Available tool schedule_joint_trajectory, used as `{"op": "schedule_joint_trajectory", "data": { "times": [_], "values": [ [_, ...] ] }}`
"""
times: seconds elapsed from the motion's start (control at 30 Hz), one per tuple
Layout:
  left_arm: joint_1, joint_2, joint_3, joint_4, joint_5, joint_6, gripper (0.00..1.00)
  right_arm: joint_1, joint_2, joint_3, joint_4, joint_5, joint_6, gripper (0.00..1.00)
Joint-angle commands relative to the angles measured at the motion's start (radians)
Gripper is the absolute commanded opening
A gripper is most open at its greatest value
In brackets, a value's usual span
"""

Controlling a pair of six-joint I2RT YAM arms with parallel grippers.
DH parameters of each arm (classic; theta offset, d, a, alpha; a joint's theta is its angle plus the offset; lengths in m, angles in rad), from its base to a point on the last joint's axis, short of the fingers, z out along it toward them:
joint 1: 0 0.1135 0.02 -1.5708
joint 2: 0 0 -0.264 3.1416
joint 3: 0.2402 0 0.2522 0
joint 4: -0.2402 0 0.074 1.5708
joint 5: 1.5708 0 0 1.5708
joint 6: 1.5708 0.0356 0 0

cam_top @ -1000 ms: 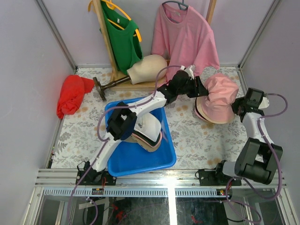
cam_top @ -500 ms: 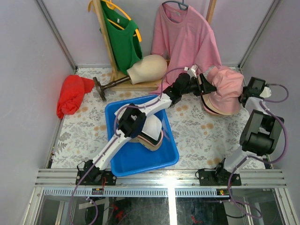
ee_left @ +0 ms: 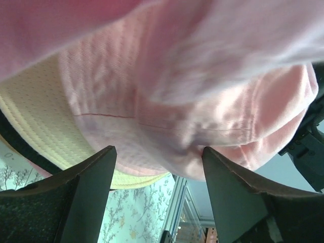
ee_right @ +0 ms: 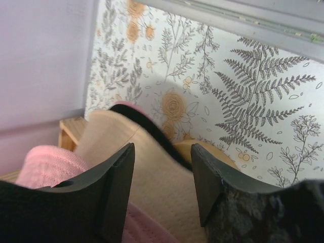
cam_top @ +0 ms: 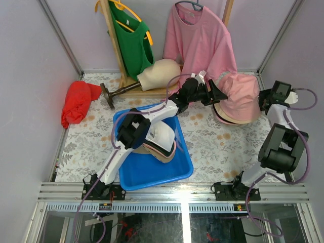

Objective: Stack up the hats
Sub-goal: Stack the hat on the hat.

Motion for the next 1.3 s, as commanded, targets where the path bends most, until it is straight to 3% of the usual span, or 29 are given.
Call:
{"op": "schedule_joint_trajectory", "data": {
  "times": [0.0,0.4,0.67,0.97,1.27],
  "values": [
    [0.003,-0.114,-0.072,-0.021,-0.004,0.027,0.68,-0.018,-0.149,0.060,-0.040,0.024,-0.033,0.57],
    [-0.004,-0.262,-0.250,-0.040,-0.041,0.044,0.70,-0.039,-0.291,-0.005,-0.128,0.030,-0.077,0.60],
    [0.005,-0.304,-0.349,-0.069,-0.175,0.035,0.70,-0.041,-0.368,-0.013,-0.123,-0.109,-0.071,0.62],
    [0.040,-0.179,-0.251,0.073,-0.135,-0.105,0.70,-0.040,-0.370,0.013,-0.092,-0.244,-0.052,0.63],
    [0.060,-0.006,-0.123,0.228,-0.134,-0.298,0.68,-0.040,-0.352,0.039,-0.080,-0.257,-0.054,0.63]
  ]
}}
